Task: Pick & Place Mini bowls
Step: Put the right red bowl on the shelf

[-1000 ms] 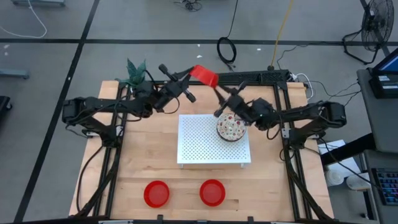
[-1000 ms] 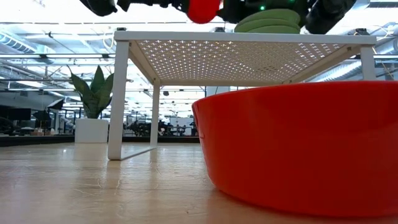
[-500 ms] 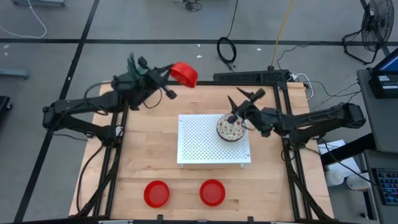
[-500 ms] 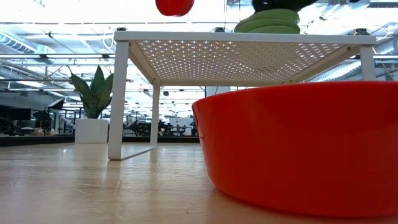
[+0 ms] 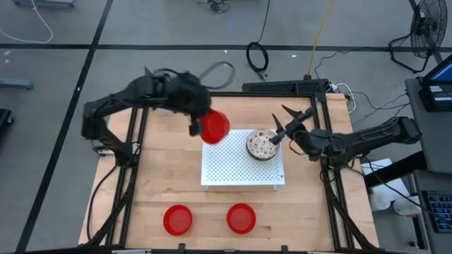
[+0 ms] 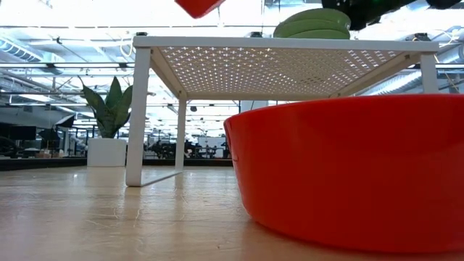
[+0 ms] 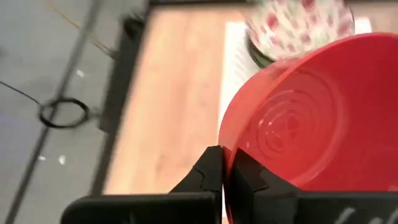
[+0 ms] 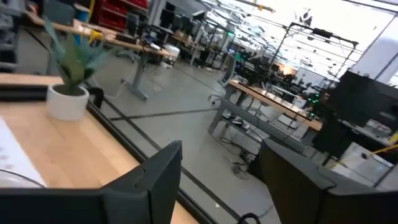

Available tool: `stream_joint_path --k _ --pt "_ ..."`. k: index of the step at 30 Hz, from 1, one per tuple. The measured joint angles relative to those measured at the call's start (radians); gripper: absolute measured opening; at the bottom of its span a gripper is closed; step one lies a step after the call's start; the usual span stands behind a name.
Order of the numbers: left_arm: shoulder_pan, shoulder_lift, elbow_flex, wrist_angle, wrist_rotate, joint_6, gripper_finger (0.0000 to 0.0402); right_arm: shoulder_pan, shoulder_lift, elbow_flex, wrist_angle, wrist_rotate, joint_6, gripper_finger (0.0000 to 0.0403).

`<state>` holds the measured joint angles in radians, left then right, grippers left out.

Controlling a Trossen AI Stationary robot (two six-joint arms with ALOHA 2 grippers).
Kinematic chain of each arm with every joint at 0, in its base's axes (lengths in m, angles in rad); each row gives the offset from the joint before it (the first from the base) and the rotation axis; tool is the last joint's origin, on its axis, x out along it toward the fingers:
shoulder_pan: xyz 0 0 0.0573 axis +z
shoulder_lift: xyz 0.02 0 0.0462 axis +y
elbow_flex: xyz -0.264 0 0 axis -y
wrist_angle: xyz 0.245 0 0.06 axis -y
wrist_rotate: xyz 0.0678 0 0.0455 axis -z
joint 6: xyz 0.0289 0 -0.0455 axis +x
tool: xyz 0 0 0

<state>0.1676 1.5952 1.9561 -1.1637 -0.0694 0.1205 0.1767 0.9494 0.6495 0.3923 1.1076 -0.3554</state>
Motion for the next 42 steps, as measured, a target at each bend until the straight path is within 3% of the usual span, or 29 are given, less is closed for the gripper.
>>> stream_joint_path --k 10,20,27,37,42 --pt "-0.080 0.131 0.046 -0.106 0.099 -0.042 0.0003 0.179 -0.048 -0.001 0.021 -0.010 -0.029 0.0203" --pt "-0.076 0.261 0.046 -0.163 0.210 -0.211 0.0003 0.379 -0.057 -0.001 0.116 -0.011 -0.100 0.0203" --pt "-0.079 0.353 0.046 -0.184 0.210 -0.273 0.0003 0.451 -0.057 -0.001 0.150 -0.010 -0.064 0.0203" --pt "-0.077 0.381 0.046 -0.237 0.208 -0.358 0.0003 0.539 -0.051 -0.001 0.157 -0.012 -0.050 0.0190" --pt "-0.075 0.375 0.046 -0.233 0.206 -0.334 0.0044 0.566 -0.051 -0.001 0.158 -0.012 -0.063 0.0185"
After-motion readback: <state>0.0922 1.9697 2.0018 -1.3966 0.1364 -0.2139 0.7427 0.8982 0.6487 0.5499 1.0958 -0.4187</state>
